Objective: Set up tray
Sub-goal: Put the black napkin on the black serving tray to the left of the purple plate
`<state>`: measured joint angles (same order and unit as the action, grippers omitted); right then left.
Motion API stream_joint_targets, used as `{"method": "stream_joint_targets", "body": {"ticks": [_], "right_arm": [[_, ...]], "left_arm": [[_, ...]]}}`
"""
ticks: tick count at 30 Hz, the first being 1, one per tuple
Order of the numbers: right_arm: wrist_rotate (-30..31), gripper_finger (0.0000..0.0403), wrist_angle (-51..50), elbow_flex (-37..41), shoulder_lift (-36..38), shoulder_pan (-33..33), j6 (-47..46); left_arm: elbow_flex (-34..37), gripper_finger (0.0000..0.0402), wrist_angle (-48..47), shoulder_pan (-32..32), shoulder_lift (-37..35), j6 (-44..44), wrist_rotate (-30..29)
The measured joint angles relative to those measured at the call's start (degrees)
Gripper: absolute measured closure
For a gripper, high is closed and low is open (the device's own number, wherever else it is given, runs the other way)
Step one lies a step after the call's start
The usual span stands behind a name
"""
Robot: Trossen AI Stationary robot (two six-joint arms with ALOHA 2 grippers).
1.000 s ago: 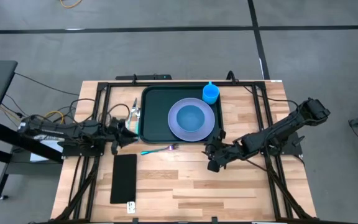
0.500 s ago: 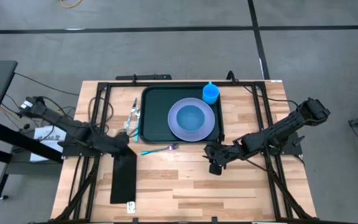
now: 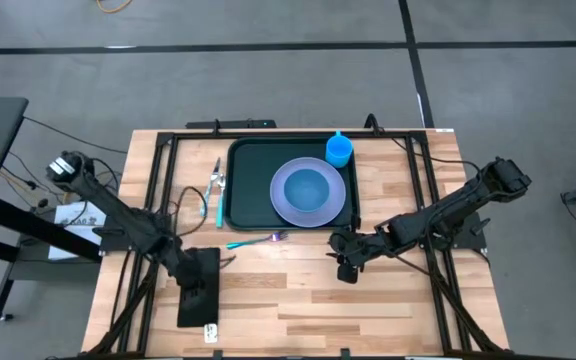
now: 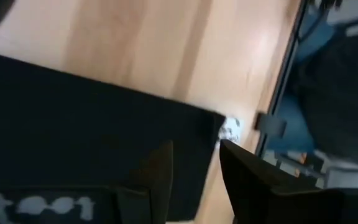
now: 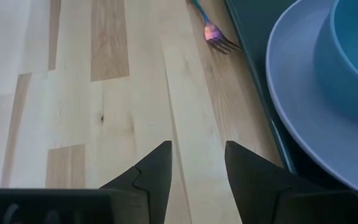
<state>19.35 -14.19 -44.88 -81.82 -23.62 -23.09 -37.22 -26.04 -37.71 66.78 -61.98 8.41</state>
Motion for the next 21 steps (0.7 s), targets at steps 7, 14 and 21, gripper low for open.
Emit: {"method": "stream_joint_targets", "body": {"ticks": [7,14,21], "right_arm": [[0.0,0.0264,1.2,0.0,0.0,0.0,0.0],[0.0,0.0266,1.3,-1.8,0.0,0.0,0.5],[0.0,0.0265,1.2,-2.3,0.0,0.0,0.6]], "left_arm": [[-4.9,0.0281,0.0,-4.8,5.9,-0.4,0.2],[-6.0,0.0281,0.0,-8.5,9.3,-3.0,0.3],[-6.0,0.0281,-0.1,-8.8,11.2,-5.4,-4.9]]}}
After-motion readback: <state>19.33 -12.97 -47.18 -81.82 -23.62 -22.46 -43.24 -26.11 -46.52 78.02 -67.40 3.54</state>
